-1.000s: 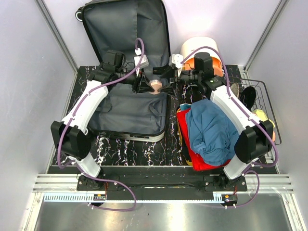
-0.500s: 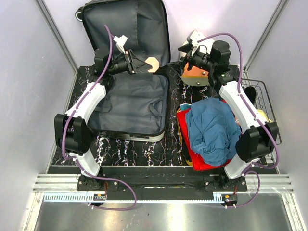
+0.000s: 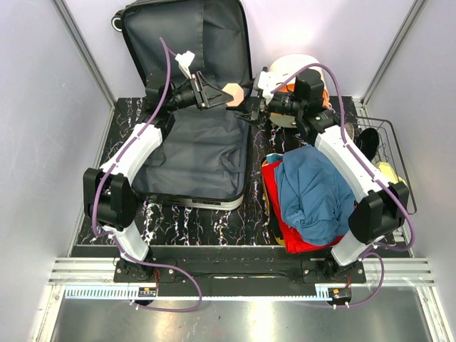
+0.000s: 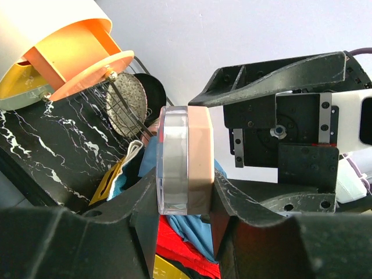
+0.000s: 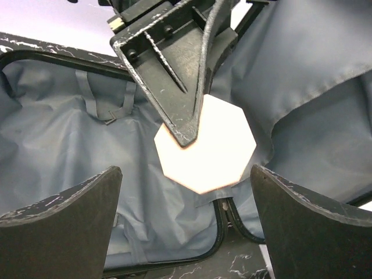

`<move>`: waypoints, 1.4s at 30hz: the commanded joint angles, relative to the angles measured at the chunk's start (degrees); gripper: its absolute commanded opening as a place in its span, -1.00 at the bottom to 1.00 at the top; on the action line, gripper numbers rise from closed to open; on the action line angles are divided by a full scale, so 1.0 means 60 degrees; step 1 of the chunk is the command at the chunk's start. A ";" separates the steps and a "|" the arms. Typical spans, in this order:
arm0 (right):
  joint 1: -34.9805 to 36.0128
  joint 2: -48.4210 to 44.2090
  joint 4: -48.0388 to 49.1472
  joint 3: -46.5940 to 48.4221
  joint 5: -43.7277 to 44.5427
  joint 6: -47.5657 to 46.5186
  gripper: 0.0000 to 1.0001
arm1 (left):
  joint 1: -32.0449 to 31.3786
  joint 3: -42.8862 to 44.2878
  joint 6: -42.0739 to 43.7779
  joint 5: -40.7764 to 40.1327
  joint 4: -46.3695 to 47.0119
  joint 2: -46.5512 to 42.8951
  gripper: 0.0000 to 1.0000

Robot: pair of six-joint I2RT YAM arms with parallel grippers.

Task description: Open, take out, and arrange the luggage

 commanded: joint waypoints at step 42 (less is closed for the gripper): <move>0.0406 0.0256 -0.2149 0.1178 -0.0422 -0.4136 0.76 | -0.0513 0.0548 0.1246 0.0481 -0.0418 -0.0101 -1.00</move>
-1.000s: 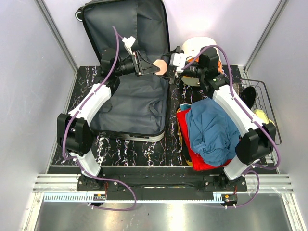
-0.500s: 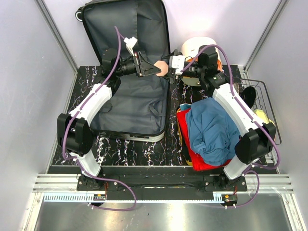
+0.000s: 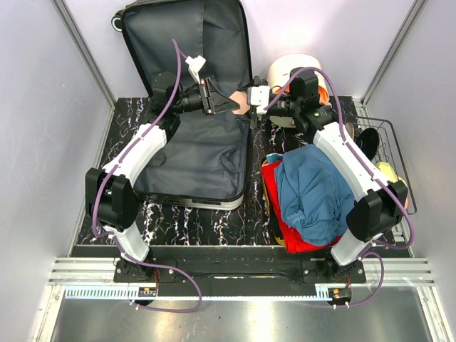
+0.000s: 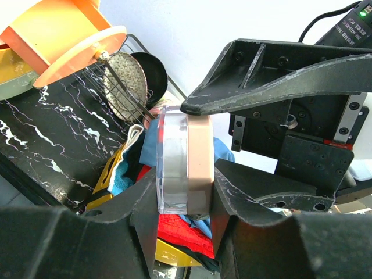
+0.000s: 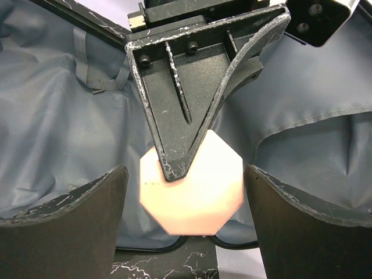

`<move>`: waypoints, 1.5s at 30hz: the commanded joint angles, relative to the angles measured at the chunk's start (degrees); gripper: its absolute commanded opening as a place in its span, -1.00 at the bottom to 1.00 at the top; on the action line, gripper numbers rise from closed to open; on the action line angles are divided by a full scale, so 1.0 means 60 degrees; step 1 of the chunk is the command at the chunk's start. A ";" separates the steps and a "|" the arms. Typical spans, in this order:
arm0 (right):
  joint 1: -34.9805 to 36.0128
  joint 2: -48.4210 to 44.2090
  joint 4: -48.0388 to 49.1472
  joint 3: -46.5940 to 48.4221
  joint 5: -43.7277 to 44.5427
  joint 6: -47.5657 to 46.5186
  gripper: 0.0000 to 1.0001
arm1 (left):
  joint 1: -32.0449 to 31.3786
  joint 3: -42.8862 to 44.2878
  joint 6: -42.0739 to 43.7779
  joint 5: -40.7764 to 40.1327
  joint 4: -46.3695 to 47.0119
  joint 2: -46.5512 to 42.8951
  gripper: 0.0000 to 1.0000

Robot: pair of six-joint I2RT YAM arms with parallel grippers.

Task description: Open, take out, and arrange the luggage

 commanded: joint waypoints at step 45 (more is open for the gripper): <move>-0.2591 0.1729 0.1194 0.2056 0.6346 0.6606 -0.15 | 0.1000 -0.0188 0.0941 -0.0781 -0.0675 -0.0526 0.98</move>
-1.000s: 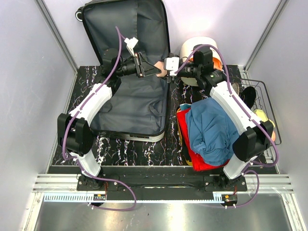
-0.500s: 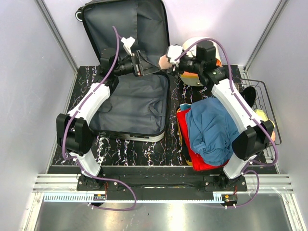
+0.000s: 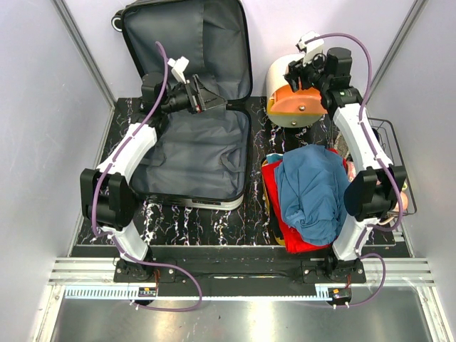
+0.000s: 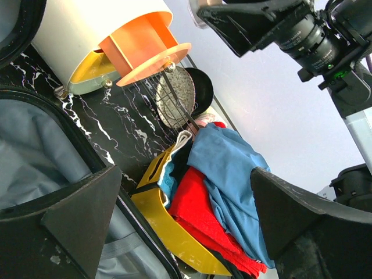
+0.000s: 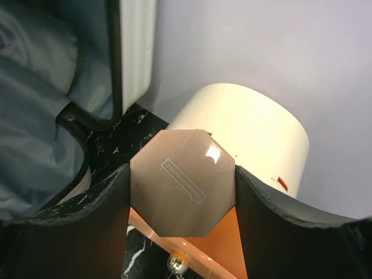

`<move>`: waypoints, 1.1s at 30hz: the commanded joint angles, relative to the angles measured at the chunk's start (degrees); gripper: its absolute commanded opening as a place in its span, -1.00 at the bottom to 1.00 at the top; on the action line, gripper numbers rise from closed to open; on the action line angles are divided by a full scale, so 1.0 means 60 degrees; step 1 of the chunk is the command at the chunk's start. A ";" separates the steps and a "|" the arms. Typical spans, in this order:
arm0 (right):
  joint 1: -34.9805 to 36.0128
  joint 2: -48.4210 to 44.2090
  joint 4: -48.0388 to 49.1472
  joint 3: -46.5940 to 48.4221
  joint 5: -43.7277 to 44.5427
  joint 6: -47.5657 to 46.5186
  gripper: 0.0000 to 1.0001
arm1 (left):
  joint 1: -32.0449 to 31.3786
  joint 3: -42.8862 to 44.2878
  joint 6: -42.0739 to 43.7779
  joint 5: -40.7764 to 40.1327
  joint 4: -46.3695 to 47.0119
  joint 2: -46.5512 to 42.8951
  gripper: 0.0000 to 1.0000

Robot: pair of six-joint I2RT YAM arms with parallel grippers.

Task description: Open, take out, and arrange the luggage

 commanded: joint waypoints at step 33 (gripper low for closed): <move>-0.0053 0.0475 -0.0800 0.0122 0.2738 0.2846 -0.44 | 0.0346 -0.0006 -0.0146 0.0222 0.0430 -0.0354 0.98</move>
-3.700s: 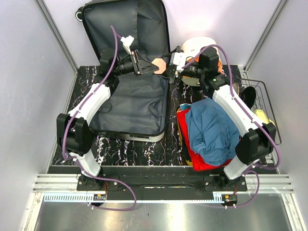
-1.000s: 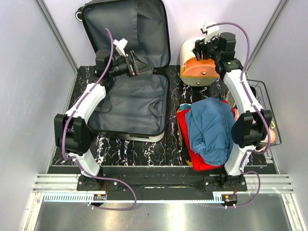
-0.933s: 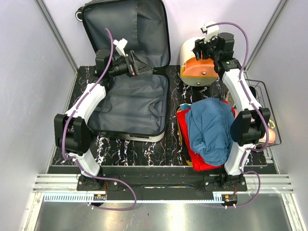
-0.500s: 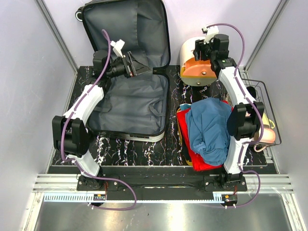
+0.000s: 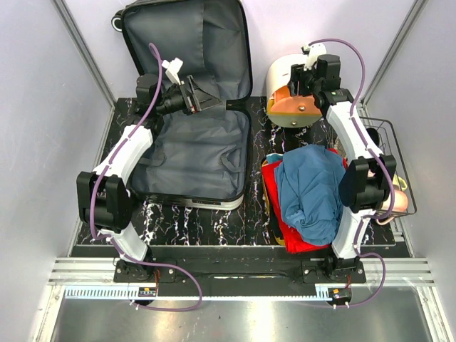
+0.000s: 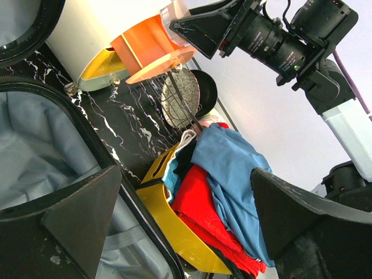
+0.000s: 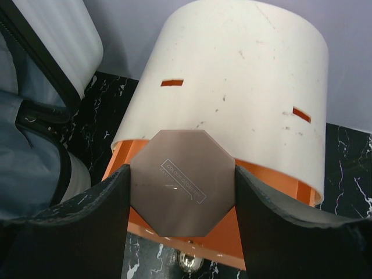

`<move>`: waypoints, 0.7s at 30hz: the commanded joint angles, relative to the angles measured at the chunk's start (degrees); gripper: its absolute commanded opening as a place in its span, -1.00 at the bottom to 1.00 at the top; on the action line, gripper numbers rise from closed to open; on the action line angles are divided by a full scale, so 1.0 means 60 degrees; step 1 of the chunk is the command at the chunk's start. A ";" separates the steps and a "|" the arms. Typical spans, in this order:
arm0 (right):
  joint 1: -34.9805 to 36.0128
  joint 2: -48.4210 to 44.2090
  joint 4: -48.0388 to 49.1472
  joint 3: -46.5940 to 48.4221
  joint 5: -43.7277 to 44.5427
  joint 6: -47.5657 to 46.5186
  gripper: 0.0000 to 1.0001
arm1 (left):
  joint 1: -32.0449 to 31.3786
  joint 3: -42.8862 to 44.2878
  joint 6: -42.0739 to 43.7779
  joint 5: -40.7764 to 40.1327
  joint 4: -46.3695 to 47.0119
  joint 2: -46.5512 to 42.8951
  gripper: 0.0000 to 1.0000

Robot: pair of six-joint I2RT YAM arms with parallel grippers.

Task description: Open, take out, and arrange the luggage

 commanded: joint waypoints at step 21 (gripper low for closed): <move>-0.0097 0.0484 -0.2021 0.1614 0.0774 0.0453 -0.05 | 0.0052 0.0314 0.0025 0.0069 0.0321 -0.0022 0.98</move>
